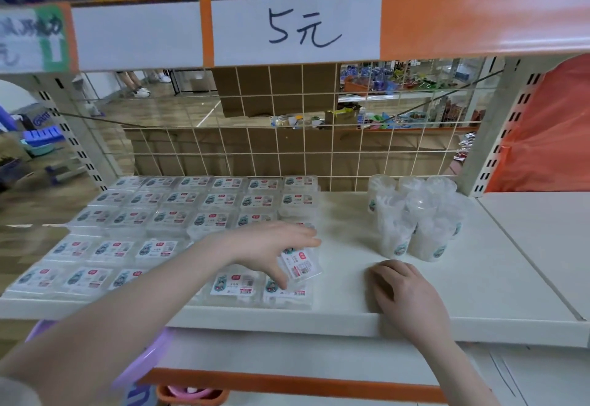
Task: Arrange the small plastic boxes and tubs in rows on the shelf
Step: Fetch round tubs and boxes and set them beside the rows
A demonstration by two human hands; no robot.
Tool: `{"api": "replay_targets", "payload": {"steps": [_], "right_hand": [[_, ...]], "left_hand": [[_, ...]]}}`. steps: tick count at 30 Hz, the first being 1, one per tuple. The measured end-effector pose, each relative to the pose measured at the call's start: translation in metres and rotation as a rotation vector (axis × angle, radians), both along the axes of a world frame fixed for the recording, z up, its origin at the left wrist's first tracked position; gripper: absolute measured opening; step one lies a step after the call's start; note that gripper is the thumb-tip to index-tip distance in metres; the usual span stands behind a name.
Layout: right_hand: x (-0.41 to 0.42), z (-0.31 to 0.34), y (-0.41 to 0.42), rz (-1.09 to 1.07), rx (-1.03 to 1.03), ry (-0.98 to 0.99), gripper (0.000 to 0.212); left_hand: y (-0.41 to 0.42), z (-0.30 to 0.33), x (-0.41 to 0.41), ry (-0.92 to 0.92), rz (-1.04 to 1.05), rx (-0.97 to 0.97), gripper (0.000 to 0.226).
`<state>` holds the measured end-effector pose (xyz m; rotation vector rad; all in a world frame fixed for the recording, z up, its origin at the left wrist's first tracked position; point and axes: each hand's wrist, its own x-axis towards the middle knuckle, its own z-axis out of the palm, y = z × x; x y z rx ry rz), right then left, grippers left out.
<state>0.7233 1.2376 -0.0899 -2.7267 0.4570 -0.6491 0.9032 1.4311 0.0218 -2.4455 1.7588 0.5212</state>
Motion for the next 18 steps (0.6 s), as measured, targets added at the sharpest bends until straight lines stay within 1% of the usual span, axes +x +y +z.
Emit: {"api": "replay_targets", "payload": {"steps": [3,6,8,13,18], "right_hand": [[0.000,0.000,0.000,-0.005,0.009,0.011,0.022],[-0.001,0.001,0.001,-0.017,0.027,0.012,0.021],[-0.001,0.002,0.002,-0.019,0.035,0.012,0.021],[-0.003,0.003,0.002,-0.021,0.041,0.020,0.021],[-0.002,0.005,0.004,-0.006,0.037,0.007,0.021]], "left_hand": [[-0.006,-0.007,0.006,0.025,-0.043,0.014,0.082],[-0.006,-0.013,0.008,0.029,-0.007,-0.036,0.073],[-0.006,-0.017,0.008,-0.016,0.034,-0.080,0.071],[-0.013,-0.026,0.008,-0.213,0.170,-0.151,0.068],[-0.020,-0.034,0.008,-0.264,0.289,-0.207,0.069]]}}
